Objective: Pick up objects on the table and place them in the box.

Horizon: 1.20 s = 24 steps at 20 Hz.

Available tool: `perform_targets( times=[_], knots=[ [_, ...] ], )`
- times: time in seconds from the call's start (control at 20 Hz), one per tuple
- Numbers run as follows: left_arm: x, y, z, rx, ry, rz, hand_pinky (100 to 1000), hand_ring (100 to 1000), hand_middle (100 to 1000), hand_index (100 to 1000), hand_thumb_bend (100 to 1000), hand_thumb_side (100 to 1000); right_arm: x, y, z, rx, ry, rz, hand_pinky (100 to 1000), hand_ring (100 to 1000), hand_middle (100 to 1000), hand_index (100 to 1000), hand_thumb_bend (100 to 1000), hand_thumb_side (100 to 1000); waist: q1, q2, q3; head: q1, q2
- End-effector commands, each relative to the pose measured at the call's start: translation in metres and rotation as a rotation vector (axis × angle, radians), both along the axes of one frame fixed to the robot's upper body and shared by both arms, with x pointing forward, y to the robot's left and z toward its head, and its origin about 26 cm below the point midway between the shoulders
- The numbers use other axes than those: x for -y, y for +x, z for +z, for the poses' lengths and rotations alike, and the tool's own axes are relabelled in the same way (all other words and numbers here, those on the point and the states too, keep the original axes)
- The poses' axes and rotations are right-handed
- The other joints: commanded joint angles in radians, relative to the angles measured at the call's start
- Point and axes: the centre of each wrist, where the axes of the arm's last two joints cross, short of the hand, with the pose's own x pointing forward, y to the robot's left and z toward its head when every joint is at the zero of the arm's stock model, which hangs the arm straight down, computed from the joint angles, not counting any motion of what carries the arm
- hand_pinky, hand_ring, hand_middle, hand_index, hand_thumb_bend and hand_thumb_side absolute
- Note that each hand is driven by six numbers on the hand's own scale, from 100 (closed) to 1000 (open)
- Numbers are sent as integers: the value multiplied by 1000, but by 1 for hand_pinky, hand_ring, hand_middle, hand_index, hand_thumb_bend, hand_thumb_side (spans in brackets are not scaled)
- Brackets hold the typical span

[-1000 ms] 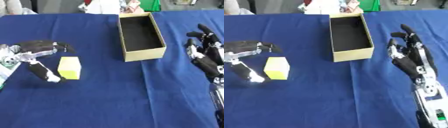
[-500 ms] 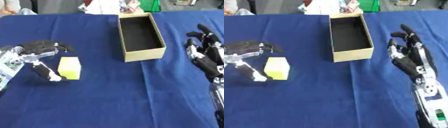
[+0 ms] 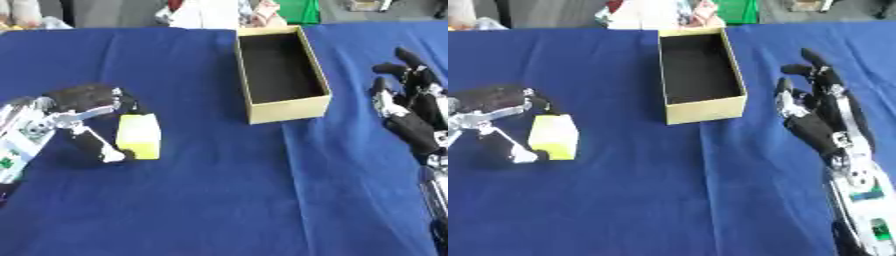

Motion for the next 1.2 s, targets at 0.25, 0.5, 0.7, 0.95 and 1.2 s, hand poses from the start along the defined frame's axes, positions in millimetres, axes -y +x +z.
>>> perform_targets(
  times=[0.25, 0.5, 0.7, 0.95, 1.2],
  knots=[
    [1, -7, 48, 126, -134, -13, 790, 704, 430, 766, 363, 248, 2, 0, 6, 19, -11, 2, 768, 1000, 736, 968, 100, 263, 1, -20, 0, -3, -4],
    [14, 1, 77, 181, -229, -24, 784, 697, 429, 777, 339, 231, 1, -1, 5, 17, -11, 11, 768, 1000, 736, 968, 100, 265, 1, -23, -4, -2, -3],
    [38, 16, 93, 214, -278, -50, 781, 696, 434, 781, 333, 223, -3, -1, 4, 11, -12, 30, 768, 1000, 736, 968, 100, 267, 1, -26, -17, 6, -2],
    [75, 37, 107, 256, -309, -90, 780, 699, 438, 779, 358, 224, -8, -1, 4, 7, -17, 64, 768, 1000, 736, 968, 100, 263, 0, -26, -42, 20, -5],
    [107, 55, 104, 275, -334, -105, 780, 702, 453, 786, 347, 219, -15, -1, 4, 2, -23, 107, 768, 1000, 736, 969, 100, 266, 1, -25, -75, 42, -12]
  ],
)
